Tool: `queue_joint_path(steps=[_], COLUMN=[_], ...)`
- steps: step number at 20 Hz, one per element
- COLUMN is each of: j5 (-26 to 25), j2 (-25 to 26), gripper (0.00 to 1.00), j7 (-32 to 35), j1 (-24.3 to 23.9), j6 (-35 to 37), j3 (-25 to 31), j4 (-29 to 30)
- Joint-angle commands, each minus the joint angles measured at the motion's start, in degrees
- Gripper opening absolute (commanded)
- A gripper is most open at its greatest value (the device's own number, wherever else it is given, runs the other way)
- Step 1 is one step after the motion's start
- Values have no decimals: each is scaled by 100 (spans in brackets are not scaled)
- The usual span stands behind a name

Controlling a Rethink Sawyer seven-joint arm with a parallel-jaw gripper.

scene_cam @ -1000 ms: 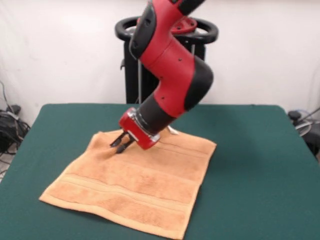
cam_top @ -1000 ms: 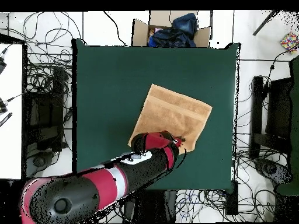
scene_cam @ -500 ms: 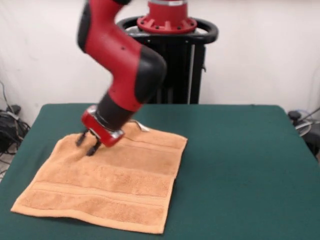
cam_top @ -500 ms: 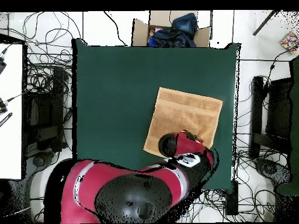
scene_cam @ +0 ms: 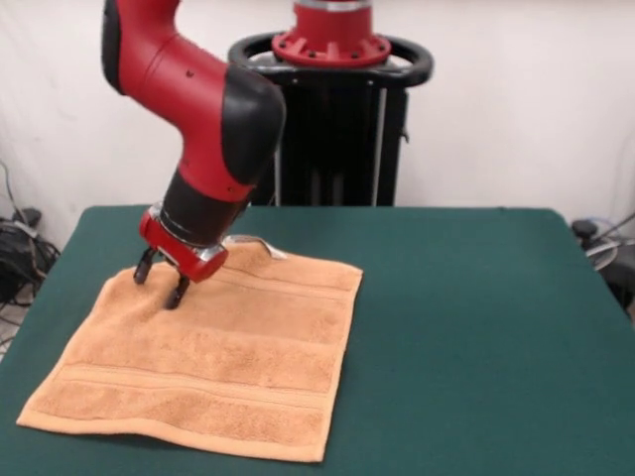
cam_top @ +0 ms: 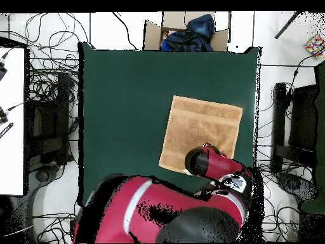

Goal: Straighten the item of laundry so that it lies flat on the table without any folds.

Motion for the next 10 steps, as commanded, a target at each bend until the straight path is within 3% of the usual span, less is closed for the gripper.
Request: queue_joint_path(steps=[1, 6, 10], j5=[-541, -789, -985], j2=[-331, -688, -892], gripper=[100, 100, 100], j7=[-300, -346, -306], j1=[-433, -874, -1284], j6=[966, 1250, 1081], j3=[1846, 2434, 2985], j4=[330, 588, 855])
